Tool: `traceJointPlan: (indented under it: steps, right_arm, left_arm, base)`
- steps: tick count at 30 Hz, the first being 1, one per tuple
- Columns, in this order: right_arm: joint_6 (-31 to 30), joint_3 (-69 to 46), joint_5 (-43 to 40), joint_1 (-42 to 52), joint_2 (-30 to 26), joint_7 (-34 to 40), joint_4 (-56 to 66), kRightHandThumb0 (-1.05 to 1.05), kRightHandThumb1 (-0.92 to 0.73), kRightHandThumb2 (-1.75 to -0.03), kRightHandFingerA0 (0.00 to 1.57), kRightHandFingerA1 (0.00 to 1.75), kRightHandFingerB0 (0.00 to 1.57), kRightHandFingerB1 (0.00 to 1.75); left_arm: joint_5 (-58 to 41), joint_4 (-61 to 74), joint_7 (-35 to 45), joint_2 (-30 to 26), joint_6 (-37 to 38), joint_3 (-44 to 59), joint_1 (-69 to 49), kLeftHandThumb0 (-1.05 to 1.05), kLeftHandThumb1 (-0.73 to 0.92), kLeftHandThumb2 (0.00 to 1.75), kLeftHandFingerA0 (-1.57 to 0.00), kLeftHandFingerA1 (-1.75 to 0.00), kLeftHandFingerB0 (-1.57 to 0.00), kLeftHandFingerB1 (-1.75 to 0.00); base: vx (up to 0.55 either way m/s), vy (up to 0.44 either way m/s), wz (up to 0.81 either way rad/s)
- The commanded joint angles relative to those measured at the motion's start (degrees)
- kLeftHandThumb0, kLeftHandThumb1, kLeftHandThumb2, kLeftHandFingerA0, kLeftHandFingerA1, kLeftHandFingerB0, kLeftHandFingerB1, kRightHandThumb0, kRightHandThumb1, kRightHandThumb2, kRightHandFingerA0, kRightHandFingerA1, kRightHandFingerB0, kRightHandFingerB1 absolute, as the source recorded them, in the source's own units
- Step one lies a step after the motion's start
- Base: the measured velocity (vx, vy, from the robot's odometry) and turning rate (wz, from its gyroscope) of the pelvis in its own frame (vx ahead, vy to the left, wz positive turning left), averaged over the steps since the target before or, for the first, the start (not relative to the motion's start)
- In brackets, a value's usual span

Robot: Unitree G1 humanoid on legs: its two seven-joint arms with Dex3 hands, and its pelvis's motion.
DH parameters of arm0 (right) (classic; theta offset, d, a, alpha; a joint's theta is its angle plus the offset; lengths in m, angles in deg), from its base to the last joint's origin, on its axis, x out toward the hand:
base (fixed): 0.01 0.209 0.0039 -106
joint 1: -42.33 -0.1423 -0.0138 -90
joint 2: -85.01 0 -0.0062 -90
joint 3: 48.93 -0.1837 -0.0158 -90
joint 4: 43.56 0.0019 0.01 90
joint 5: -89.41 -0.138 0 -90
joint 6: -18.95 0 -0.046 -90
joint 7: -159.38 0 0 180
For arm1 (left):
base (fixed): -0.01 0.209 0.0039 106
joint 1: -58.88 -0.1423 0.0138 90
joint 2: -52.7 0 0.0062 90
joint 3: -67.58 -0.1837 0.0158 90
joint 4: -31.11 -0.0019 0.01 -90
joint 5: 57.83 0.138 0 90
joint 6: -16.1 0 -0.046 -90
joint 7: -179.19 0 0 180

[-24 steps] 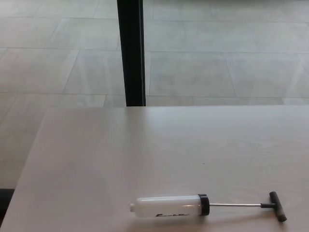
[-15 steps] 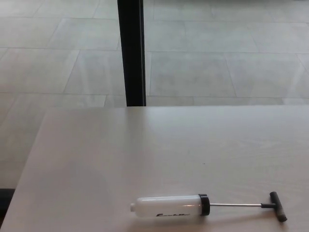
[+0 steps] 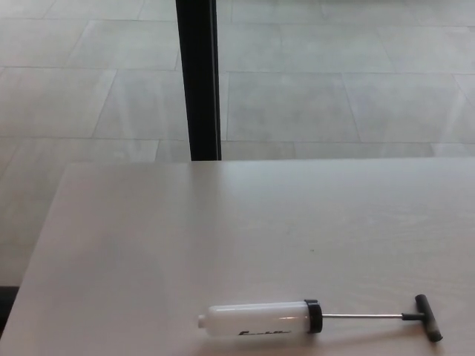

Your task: The robot uses its left hand to lift the air pump kept on the middle of the desk and use the right hand to compress the handle

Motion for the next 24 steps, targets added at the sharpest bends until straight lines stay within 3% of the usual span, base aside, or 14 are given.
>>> traceJointPlan:
  steps: [1, 3, 9, 10, 11, 12, 13, 18, 19, 20, 21, 22, 23, 24]
  right_arm:
    - [8.7, 12.1, 2.7, -3.0, 4.1, -5.9, 19.6, -0.97, -0.76, -1.08, 0.12, 0.78, 0.03, 0.57]
    - [9.0, 14.6, 4.1, -3.6, 5.6, -5.2, 20.6, -1.04, -0.80, -1.22, 0.23, 0.82, 0.00, 0.54]
    - [8.7, 23.7, 5.5, -2.1, 12.7, -8.5, 28.5, -1.05, -0.73, -1.19, 0.16, 0.78, 0.06, 0.60]
    - [8.3, 25.4, 7.2, -1.7, 13.4, -7.4, 29.5, -1.05, -0.92, -0.78, 0.08, 0.92, 0.00, 0.69]
    - [8.1, 27.0, 8.9, -1.2, 13.8, -6.5, 30.2, -1.05, -0.72, -1.22, 0.17, 0.79, 0.08, 0.63]
    - [7.9, 27.6, 9.3, -0.9, 14.0, -6.2, 30.6, -1.05, -0.72, -1.22, 0.17, 0.79, 0.08, 0.63]
    - [7.7, 29.4, 9.9, -0.7, 14.9, -7.1, 30.2, -1.05, -0.92, -0.81, 0.08, 1.04, 0.01, 0.82]
    - [7.2, 33.3, 11.7, -1.7, 16.9, -5.4, 28.8, -1.05, -0.92, -0.82, 0.16, 0.99, 0.06, 0.81]
    - [7.2, 33.7, 11.8, -1.9, 17.2, -4.9, 28.6, -1.05, -0.71, -1.17, 0.22, 0.84, 0.12, 0.73]
    - [6.9, 34.1, 11.8, -2.1, 17.4, -4.5, 28.8, -1.05, -0.71, -1.17, 0.22, 0.84, 0.12, 0.73]
    - [6.7, 34.2, 11.6, -2.3, 17.5, -4.4, 28.7, -1.05, -0.92, -0.83, 0.16, 1.00, 0.04, 0.81]
    - [6.0, 34.7, 11.4, -2.6, 17.8, -4.0, 28.9, -1.05, -0.71, -1.17, 0.22, 0.84, 0.12, 0.74]
    - [5.7, 35.0, 11.2, -2.6, 17.8, -3.8, 29.1, -1.05, -0.71, -1.17, 0.22, 0.84, 0.12, 0.74]
    - [5.3, 35.4, 11.5, -2.5, 17.9, -3.3, 29.2, -1.05, -0.92, -0.83, 0.19, 1.00, 0.06, 0.83]
  left_arm:
    - [7.0, 39.3, -1.9, 10.7, 3.6, -21.3, 4.2, -0.65, 0.79, 0.63, -0.42, -0.50, -0.41, -0.42]
    - [8.6, 44.8, -2.5, 12.2, 1.2, -24.5, 3.1, -0.61, 0.73, 0.63, -0.42, -0.50, -0.39, -0.41]
    - [18.9, 51.8, -2.6, 16.9, -0.3, -38.6, 3.2, -0.58, 0.73, 0.61, -0.46, -0.50, -0.41, -0.43]
    - [19.7, 52.0, -2.2, 17.7, -0.1, -40.4, 3.1, -0.57, 0.73, 0.61, -0.46, -0.52, -0.40, -0.44]
    - [19.9, 52.4, -2.1, 18.9, -0.5, -42.1, 3.0, -0.52, 0.54, 0.98, -0.47, -0.66, -0.30, -0.55]
    - [19.9, 52.7, -2.2, 19.3, -0.9, -42.7, 3.0, -0.52, 0.54, 0.98, -0.47, -0.66, -0.30, -0.55]
    - [22.0, 53.1, -1.4, 19.5, -1.1, -45.9, 3.1, -0.62, 0.73, 0.62, -0.43, -0.56, -0.41, -0.46]
    - [22.4, 52.5, 2.7, 18.8, -4.5, -52.2, 5.5, -0.70, 0.76, 0.62, -0.41, -0.62, -0.39, -0.46]
    - [22.4, 52.9, 4.0, 17.9, -6.7, -53.6, 6.2, -0.72, 0.77, 0.63, -0.40, -0.60, -0.39, -0.46]
    - [22.6, 53.1, 4.6, 17.2, -8.2, -54.5, 6.7, -0.72, 0.77, 0.63, -0.40, -0.60, -0.39, -0.46]
    - [22.8, 53.5, 4.6, 17.2, -9.2, -55.3, 7.0, -0.73, 0.76, 0.63, -0.42, -0.60, -0.41, -0.47]
    - [23.4, 53.0, 4.1, 17.8, -9.5, -56.9, 7.7, -0.71, 0.74, 0.63, -0.42, -0.61, -0.42, -0.49]
    - [23.6, 52.9, 3.7, 17.8, -9.7, -57.6, 7.9, -0.71, 0.74, 0.63, -0.42, -0.61, -0.42, -0.49]
    - [23.8, 52.5, 3.5, 17.9, -9.9, -58.2, 8.2, -0.70, 0.74, 0.62, -0.41, -0.61, -0.41, -0.49]
  base:
    - [0.00, 0.000, 0.00]
    - [0.00, 0.000, 0.00]
    - [0.00, 0.000, 0.00]
    - [0.00, 0.000, 0.00]
    - [0.00, 0.000, 0.00]
    - [0.00, 0.000, 0.00]
    - [0.00, 0.000, 0.00]
    - [0.00, 0.000, 0.00]
    - [0.00, 0.000, 0.00]
    - [0.00, 0.000, 0.00]
    - [0.00, 0.000, 0.00]
    - [0.00, 0.000, 0.00]
    - [0.00, 0.000, 0.00]
    - [0.00, 0.000, 0.00]
